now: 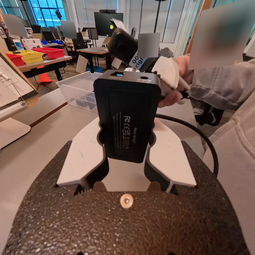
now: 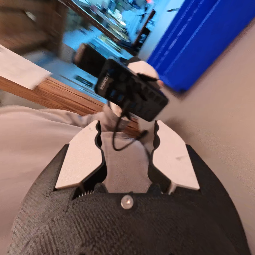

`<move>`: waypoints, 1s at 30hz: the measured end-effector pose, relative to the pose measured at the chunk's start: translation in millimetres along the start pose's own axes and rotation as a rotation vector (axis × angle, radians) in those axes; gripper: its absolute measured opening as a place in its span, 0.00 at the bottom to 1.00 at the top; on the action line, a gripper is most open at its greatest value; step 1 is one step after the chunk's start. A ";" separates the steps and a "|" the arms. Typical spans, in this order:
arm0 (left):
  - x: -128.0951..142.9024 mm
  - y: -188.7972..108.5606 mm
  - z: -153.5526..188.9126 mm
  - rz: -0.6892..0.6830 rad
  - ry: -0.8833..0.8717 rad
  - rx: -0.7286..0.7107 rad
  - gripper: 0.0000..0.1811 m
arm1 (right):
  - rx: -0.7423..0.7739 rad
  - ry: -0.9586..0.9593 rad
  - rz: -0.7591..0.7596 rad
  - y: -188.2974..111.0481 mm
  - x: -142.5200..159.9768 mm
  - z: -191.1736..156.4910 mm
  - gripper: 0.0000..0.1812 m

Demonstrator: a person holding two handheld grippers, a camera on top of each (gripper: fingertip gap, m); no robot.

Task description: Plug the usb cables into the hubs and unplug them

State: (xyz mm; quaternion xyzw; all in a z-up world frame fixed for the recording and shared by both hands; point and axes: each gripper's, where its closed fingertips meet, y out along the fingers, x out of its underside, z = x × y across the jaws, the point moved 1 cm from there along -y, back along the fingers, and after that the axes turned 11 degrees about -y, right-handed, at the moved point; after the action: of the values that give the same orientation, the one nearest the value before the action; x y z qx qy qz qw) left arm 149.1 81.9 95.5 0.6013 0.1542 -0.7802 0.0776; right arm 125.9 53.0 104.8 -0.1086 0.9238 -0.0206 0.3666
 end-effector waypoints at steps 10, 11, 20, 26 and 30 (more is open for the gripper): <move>9.2 -1.1 6.0 -0.019 0.052 0.011 0.35 | -0.151 0.366 0.137 20.2 -6.3 -5.4 0.19; 10.9 -0.9 5.8 -0.026 0.058 0.006 0.35 | -0.150 0.374 0.124 20.8 -4.9 -5.2 0.18; 13.5 0.9 3.2 -0.011 0.048 -0.018 0.34 | -0.073 0.341 0.074 24.4 1.0 5.9 0.09; 15.4 1.3 -0.1 -0.006 0.056 -0.044 0.34 | -0.025 0.282 0.060 25.6 2.2 12.2 0.05; 16.7 2.2 1.1 0.007 0.060 -0.046 0.34 | -0.013 0.264 0.034 24.9 4.5 12.4 0.05</move>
State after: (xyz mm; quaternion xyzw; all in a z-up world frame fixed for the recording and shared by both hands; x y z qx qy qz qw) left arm 144.3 80.5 79.3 0.6232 0.1722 -0.7577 0.0891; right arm 126.6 76.9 89.8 -0.0917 0.9658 -0.0227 0.2414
